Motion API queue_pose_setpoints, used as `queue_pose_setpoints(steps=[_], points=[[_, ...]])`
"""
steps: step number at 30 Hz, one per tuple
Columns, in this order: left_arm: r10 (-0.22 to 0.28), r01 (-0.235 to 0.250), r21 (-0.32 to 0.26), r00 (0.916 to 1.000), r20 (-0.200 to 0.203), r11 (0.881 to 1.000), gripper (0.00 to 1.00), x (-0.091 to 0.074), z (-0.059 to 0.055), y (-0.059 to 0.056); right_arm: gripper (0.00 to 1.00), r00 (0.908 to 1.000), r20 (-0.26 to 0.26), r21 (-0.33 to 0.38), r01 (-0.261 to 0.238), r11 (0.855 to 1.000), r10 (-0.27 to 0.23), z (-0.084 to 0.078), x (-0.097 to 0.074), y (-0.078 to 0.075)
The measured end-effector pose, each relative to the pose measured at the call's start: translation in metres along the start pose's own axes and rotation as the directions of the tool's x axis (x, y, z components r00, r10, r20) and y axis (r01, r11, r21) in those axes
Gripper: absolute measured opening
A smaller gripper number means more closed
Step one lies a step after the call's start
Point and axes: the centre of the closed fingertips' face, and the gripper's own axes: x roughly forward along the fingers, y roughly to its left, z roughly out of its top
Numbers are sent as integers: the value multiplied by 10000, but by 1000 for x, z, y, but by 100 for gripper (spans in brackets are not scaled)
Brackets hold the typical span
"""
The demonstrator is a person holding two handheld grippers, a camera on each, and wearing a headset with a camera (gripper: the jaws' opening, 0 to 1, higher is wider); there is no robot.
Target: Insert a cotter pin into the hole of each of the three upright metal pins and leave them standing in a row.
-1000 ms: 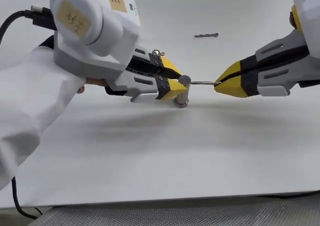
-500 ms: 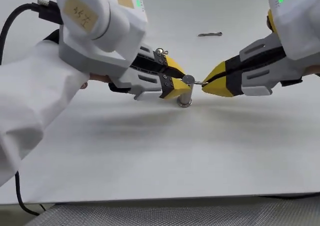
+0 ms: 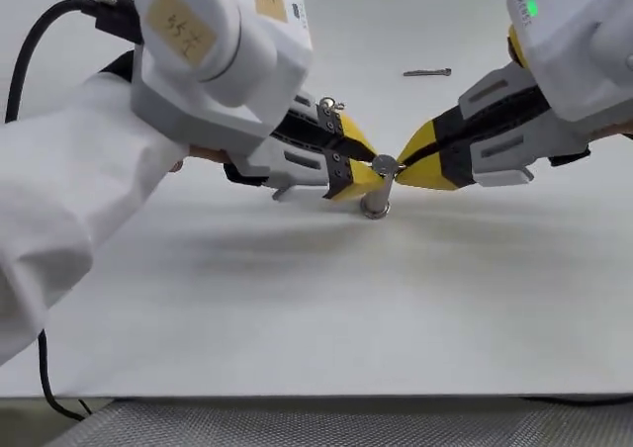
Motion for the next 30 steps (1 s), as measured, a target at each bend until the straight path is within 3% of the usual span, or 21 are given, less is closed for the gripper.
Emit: queue_pose_setpoints(steps=[4, 7, 10, 12, 19, 24, 30], points=[[64, -62, -199, 10000, 70, 9998, 9, 0, 1, -1, 1, 9993, -81, 42, 370, 9993, -370, -2, 0, -2], [82, -78, -236, 9998, 161, 9997, 11, 0, 2, -1, 11, 9984, -222, -6, 522, 9986, -522, -4, 0, -3], [238, -222, -357, 9988, 433, 9991, 25, -3, 4, 1, 13, 9991, 218, 522, 343, 9980, -355, 1, 0, -1], [284, -253, -558, 9981, 548, 9981, 28, -7, 3, 0, 13, 9988, 247, 620, 402, 9973, -418, 0, -1, -2], [280, -162, -1336, 9958, 868, 9909, 50, -20, -9, -13, 13, 9963, 716, 1377, 369, 9898, -471, 6, 0, -1], [634, -357, -2073, 9897, 1286, 9776, 55, -29, -18, -15, 13, 9943, 907, 1579, 412, 9866, -561, 8, 4, -2], [949, -537, -2667, 9850, 1443, 9623, 75, -33, -29, -13, 12, 9949, 858, 1589, 383, 9866, -524, 9, 11, 0]])
